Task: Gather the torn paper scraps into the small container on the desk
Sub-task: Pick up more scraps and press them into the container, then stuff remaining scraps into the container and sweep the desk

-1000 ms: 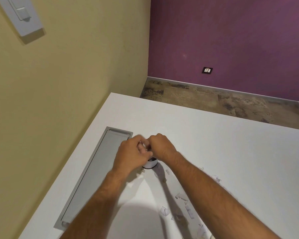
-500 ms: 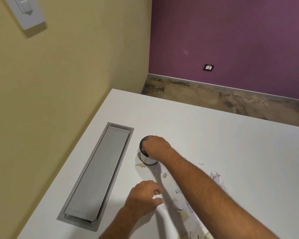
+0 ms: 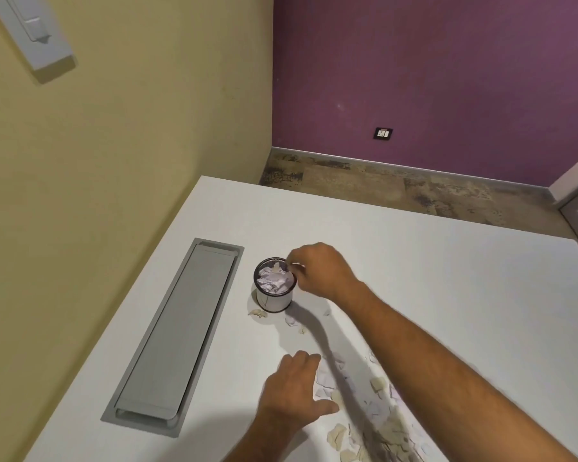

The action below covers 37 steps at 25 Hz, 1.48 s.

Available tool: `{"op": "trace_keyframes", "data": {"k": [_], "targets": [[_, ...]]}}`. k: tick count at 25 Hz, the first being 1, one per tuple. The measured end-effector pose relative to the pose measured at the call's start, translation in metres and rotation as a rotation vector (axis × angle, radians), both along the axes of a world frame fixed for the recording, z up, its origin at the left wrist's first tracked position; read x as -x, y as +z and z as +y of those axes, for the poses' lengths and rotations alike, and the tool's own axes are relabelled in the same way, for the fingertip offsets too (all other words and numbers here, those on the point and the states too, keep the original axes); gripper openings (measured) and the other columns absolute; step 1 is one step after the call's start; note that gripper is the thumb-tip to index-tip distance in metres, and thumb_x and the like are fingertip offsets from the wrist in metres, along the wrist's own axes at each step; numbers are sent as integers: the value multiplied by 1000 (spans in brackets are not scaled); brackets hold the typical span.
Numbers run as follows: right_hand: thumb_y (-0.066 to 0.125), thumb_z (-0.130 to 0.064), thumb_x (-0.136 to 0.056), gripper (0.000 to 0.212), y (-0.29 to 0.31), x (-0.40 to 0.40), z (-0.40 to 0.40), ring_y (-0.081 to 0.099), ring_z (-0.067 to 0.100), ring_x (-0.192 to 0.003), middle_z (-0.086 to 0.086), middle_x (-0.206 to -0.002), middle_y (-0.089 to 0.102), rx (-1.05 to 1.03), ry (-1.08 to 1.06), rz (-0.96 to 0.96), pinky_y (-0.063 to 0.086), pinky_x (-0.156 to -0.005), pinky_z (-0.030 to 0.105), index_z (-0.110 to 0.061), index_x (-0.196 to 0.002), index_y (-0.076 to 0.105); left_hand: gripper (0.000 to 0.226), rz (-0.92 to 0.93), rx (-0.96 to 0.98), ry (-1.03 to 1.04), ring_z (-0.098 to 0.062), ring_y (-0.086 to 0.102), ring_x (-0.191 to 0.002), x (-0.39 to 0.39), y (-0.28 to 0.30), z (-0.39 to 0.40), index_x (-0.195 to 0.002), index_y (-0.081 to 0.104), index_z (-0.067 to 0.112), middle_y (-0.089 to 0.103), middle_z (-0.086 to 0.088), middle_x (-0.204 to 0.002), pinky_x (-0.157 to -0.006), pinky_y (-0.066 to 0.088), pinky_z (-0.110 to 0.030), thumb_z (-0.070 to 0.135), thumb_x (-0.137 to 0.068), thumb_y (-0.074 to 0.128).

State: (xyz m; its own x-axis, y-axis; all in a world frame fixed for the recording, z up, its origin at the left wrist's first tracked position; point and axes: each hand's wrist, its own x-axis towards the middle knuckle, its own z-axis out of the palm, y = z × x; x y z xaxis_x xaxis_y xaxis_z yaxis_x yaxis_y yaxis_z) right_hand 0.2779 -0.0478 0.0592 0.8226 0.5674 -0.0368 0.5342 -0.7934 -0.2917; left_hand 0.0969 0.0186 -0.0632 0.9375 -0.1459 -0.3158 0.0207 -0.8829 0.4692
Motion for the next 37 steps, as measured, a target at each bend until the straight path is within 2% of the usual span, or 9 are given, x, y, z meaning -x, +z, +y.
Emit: {"op": "trace_keyframes", "data": {"k": [4, 8, 11, 15, 18, 23, 28, 32, 37], "targets": [[57, -26, -90, 30, -29, 16, -96, 61, 26, -114, 5, -122, 68, -39, -245, 73, 46, -99, 35, -17, -116, 67, 126, 64, -104, -19, -23, 33, -127, 11, -1, -21, -146, 15, 33, 27, 6, -147, -96, 40, -44, 91, -39, 52], [54, -70, -79, 78, -70, 58, -179, 34, 27, -139, 6, -145, 44, 203, -280, 459, 33, -113, 42, -21, -138, 45, 146, 222, -153, -50, -31, 5, -147, 20, 1, -45, -149, -10, 35, -3, -1, -162, -112, 18, -57, 95, -32, 53], [48, -86, -66, 99, -89, 90, -205, 20, 23, -146, -3, -158, 23, 257, -298, 532, 27, -117, 43, -27, -145, 34, 143, 226, -226, -101, -33, 9, -144, 24, 6, -63, -150, -9, 28, 2, -5, -160, -109, 24, -56, 91, -40, 57], [57, -91, -53, 102, -87, 119, -211, 43, 20, -129, -12, -136, 45, 166, -206, 467, 44, -102, 38, -38, -137, 37, 126, 162, -267, -125, -32, 23, -135, 27, 7, -76, -151, 3, 19, 16, -8, -153, -101, 35, -52, 84, -58, 58], [70, -82, -38, 128, -89, 140, -210, 29, 23, -136, -7, -153, 23, 313, -184, 476, 46, -100, 43, -48, -145, 9, 103, 121, -244, -124, -31, 31, -127, 28, 4, -78, -147, 15, 21, 25, -8, -146, -92, 45, -47, 72, -70, 62], [72, -30, -62, 88, -104, 153, -189, 41, 23, -124, -2, -143, 33, 210, -225, 414, 48, -84, 25, -44, -140, 34, 60, 126, -116, -55, -27, 38, -119, 27, 1, -80, -132, 33, 30, 35, -4, -134, -85, 51, -41, 44, -85, 66], [64, -19, -81, 36, -103, 149, -158, 60, 16, -99, -6, -108, 61, 42, -252, 310, 49, -81, 23, -34, -114, 67, 33, 78, 8, 63, -23, 51, -110, 19, -2, -65, -122, 53, 31, 48, 0, -120, -88, 50, -36, 22, -91, 54], [59, -10, -72, 32, -101, 138, -143, 64, 13, -81, -7, -86, 73, -11, -330, 305, 49, -71, 23, -32, -90, 75, 18, 61, 80, 191, -20, 63, -99, 9, -3, -47, -99, 69, 24, 60, 0, -105, -83, 53, -31, 20, -89, 54], [74, -9, -71, 29, -89, 113, -140, 69, -1, -81, -10, -91, 78, -266, -474, 379, 48, -71, 9, -29, -91, 79, 13, 63, 209, 405, -7, 68, -72, 1, 1, -21, -82, 76, 30, 74, 7, -84, -58, 44, -7, 21, -80, 67]]}}
